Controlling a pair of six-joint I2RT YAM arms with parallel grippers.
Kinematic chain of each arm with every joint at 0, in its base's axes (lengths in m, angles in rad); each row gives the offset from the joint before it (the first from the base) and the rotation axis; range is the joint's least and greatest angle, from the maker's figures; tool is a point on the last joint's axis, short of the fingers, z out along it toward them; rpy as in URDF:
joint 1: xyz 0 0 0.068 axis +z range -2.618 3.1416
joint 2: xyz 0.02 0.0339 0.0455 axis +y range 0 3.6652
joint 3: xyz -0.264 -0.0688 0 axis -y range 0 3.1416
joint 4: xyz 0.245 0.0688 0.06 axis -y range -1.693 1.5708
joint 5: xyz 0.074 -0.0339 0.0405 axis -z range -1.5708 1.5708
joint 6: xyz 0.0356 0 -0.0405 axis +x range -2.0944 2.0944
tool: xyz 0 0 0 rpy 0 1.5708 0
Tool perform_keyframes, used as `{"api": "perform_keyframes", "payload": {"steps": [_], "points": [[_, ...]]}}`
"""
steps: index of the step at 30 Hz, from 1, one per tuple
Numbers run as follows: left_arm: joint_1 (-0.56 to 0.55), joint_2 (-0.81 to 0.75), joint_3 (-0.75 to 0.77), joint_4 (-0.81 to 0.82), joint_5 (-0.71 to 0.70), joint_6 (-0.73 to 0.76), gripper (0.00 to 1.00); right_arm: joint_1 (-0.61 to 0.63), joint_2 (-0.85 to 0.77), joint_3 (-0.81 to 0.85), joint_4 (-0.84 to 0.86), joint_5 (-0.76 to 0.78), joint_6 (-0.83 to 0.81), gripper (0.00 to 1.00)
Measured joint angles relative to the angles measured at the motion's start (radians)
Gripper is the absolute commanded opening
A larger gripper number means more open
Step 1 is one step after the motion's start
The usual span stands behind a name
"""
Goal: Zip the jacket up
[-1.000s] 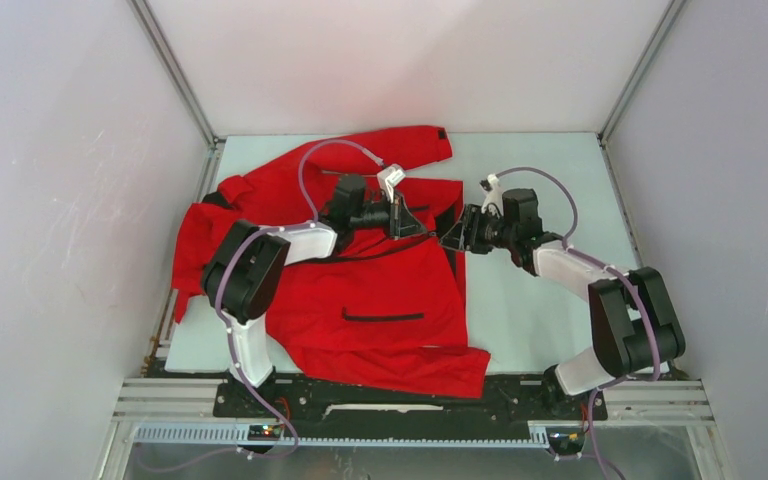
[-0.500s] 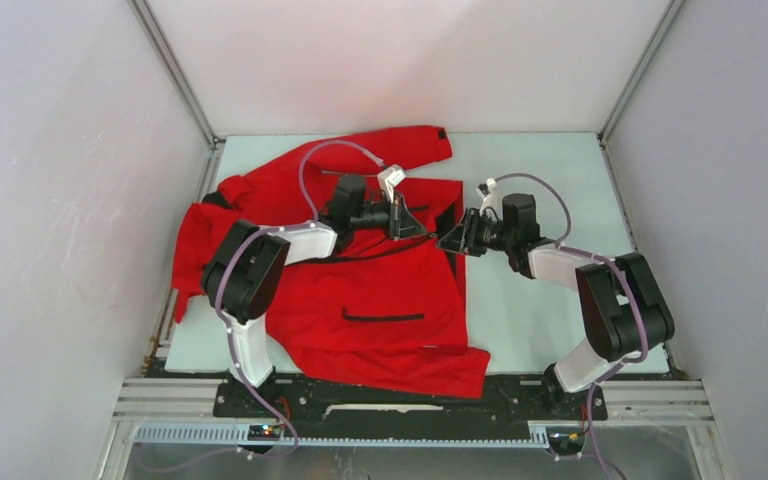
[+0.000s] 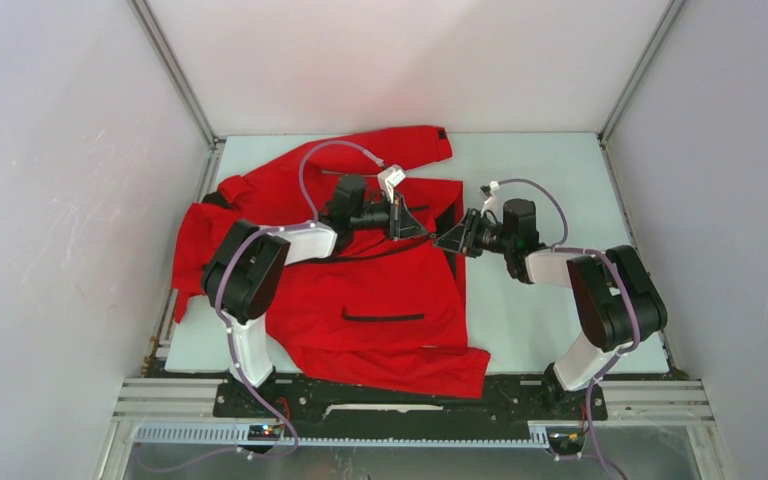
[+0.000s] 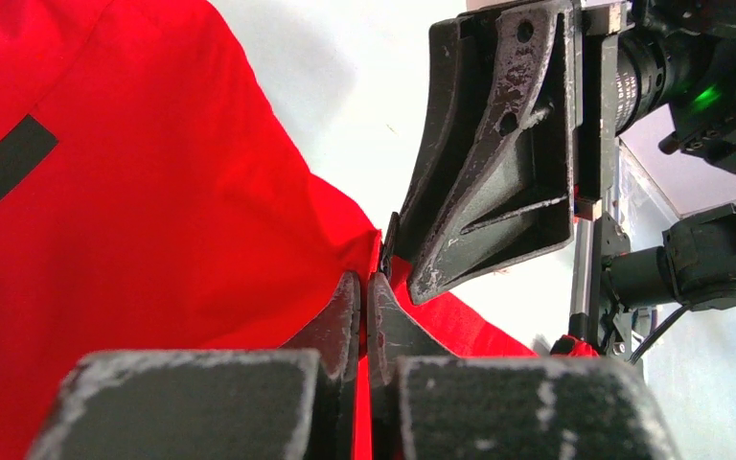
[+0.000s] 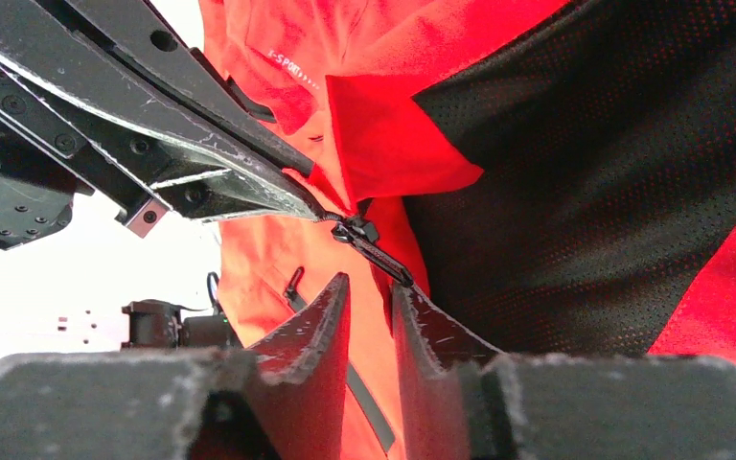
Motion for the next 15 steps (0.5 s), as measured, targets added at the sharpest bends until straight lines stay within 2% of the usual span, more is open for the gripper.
{"api": "perform_keyframes", "payload": {"steps": [6, 11, 15], "points": [[0.0, 0.0, 0.0, -0.004, 0.002, 0.0, 0.0, -0.003, 0.028, -0.069, 0.127, 0.0, 0.086, 0.3], [0.0, 0.0, 0.007, -0.006, 0.003, 0.0, 0.0, -0.006, 0.04, -0.093, 0.194, 0.002, 0.136, 0.16], [0.0, 0.0, 0.009, -0.006, 0.003, 0.0, 0.0, -0.009, 0.045, -0.097, 0.237, 0.008, 0.162, 0.0]]}}
